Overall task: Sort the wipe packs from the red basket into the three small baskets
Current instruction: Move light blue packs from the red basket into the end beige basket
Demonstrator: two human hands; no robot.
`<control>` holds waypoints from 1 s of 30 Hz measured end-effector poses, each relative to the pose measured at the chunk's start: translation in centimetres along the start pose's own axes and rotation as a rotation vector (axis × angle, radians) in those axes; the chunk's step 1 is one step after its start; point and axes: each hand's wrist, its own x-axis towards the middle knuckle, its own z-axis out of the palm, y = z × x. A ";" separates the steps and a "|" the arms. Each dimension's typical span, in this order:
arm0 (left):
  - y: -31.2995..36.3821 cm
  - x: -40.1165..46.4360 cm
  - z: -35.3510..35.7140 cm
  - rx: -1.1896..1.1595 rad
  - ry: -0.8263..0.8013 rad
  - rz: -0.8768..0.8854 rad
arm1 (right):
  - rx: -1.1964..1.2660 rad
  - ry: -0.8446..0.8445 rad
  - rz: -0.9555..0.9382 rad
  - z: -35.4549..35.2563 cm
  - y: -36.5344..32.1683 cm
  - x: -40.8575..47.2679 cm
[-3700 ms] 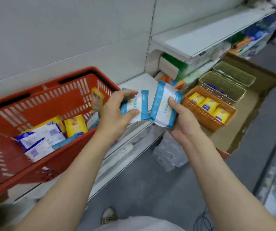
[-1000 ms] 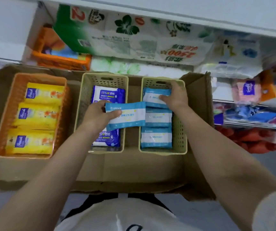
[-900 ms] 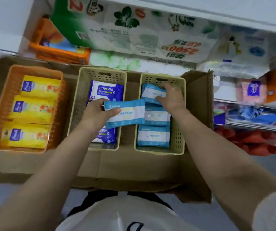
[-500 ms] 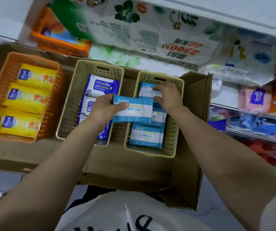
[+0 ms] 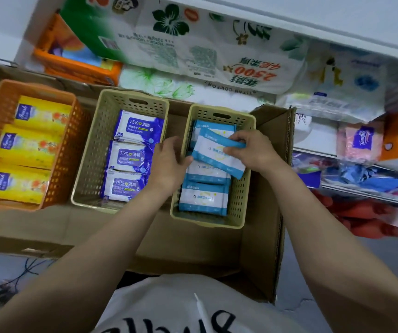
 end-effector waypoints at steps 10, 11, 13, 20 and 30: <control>-1.5 0.1 0.9 -0.116 -0.050 -0.070 | -0.497 0.051 -0.140 5.8 0.2 -0.7; -1.6 0.2 0.9 -0.132 -0.053 -0.075 | -0.482 0.066 -0.140 6.2 0.4 -0.9; -1.7 0.2 0.9 -0.165 -0.056 -0.084 | -0.481 0.072 -0.132 6.7 0.7 -0.9; -1.9 0.3 0.7 -0.184 -0.082 -0.101 | -0.463 0.063 -0.147 6.4 1.2 -0.7; -1.9 0.4 1.0 -0.192 -0.077 -0.112 | -0.504 0.082 -0.157 6.6 1.1 -1.0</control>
